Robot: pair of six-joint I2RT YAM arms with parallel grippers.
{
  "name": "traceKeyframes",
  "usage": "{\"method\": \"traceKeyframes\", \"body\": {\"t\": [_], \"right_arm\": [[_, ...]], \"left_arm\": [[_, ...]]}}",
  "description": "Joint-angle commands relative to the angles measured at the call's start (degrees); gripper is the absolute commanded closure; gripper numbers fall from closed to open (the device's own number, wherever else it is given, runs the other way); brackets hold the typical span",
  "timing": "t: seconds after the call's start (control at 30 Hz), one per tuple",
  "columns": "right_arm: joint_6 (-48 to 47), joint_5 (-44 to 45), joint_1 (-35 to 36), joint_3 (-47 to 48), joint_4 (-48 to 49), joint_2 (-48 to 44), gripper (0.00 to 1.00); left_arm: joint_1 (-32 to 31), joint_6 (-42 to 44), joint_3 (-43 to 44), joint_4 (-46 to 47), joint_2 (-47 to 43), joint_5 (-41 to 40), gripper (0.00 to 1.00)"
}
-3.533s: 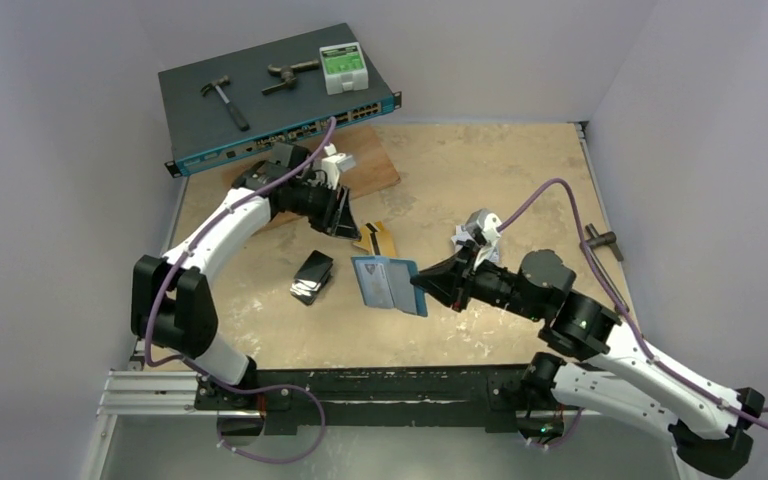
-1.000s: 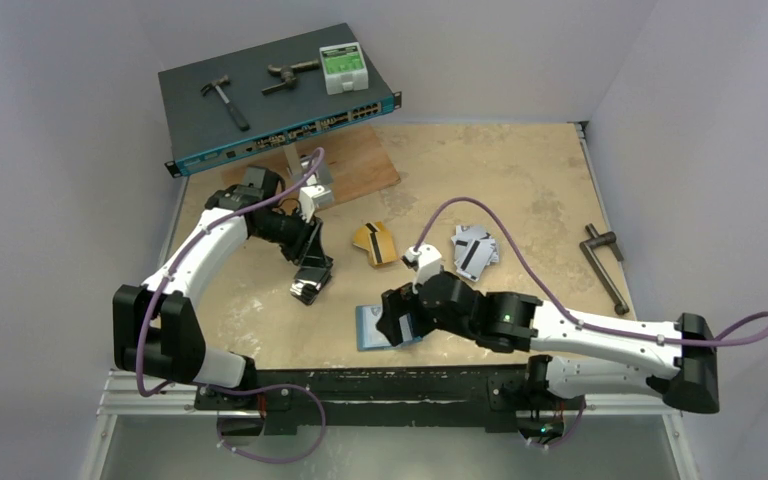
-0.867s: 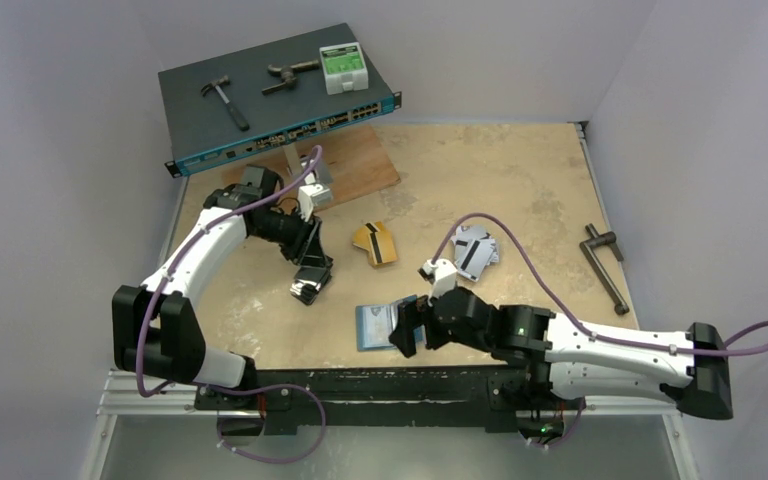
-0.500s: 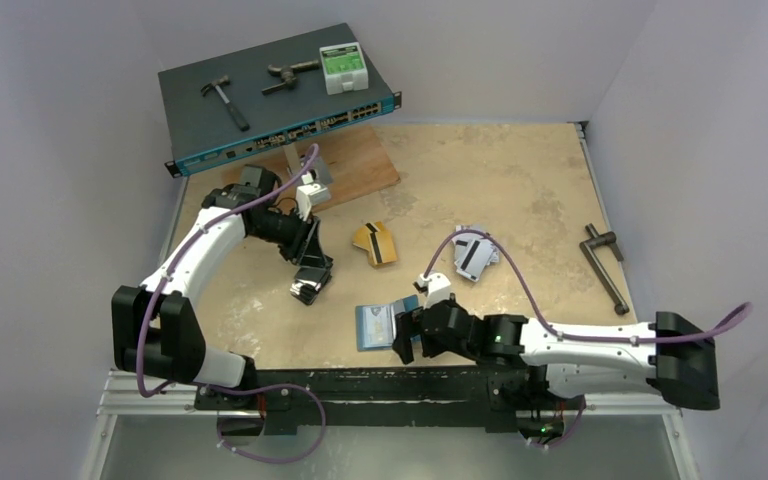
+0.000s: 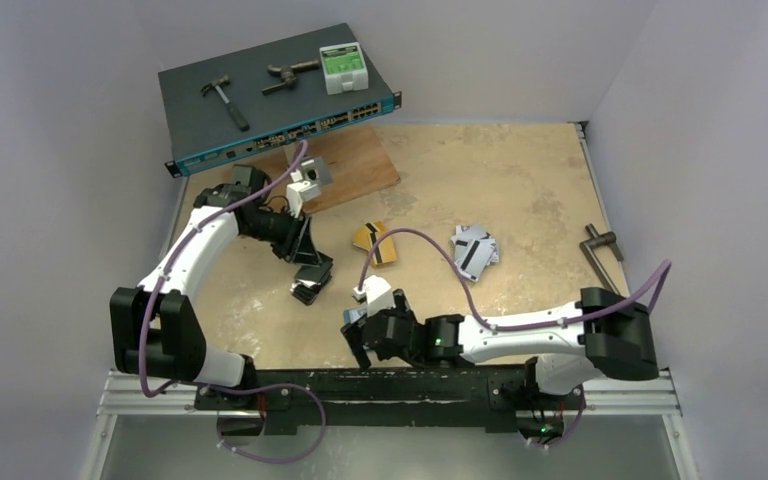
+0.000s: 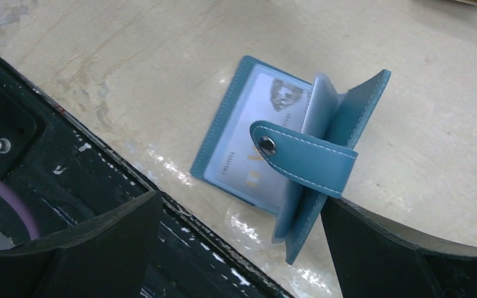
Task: Put the credit cards into the card holder
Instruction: Place the card holder at the center of the board, then turn over the credit card at the center of the board.
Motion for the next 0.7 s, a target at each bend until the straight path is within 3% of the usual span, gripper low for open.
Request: {"method": "traceKeyframes", "body": {"t": [0.0, 0.17, 0.4, 0.67], "right_arm": [[-3.8, 2.1, 2.3, 6.6, -0.8, 5.5, 0.01], [-5.6, -2.0, 3.4, 10.1, 0.5, 11.3, 0.01], [-6.0, -11.2, 2.4, 7.1, 8.1, 14.7, 0.01], [-2.6, -22.9, -4.2, 1.2, 15.9, 16.4, 0.01]], "left_arm": [[1.5, 0.8, 0.5, 0.1, -0.3, 2.3, 0.70], [2.7, 1.9, 0.2, -0.2, -0.2, 2.3, 0.70], [4.1, 2.7, 0.5, -0.7, 0.3, 3.2, 0.70], [4.6, 3.3, 0.5, -1.3, 0.4, 3.7, 0.70]]}}
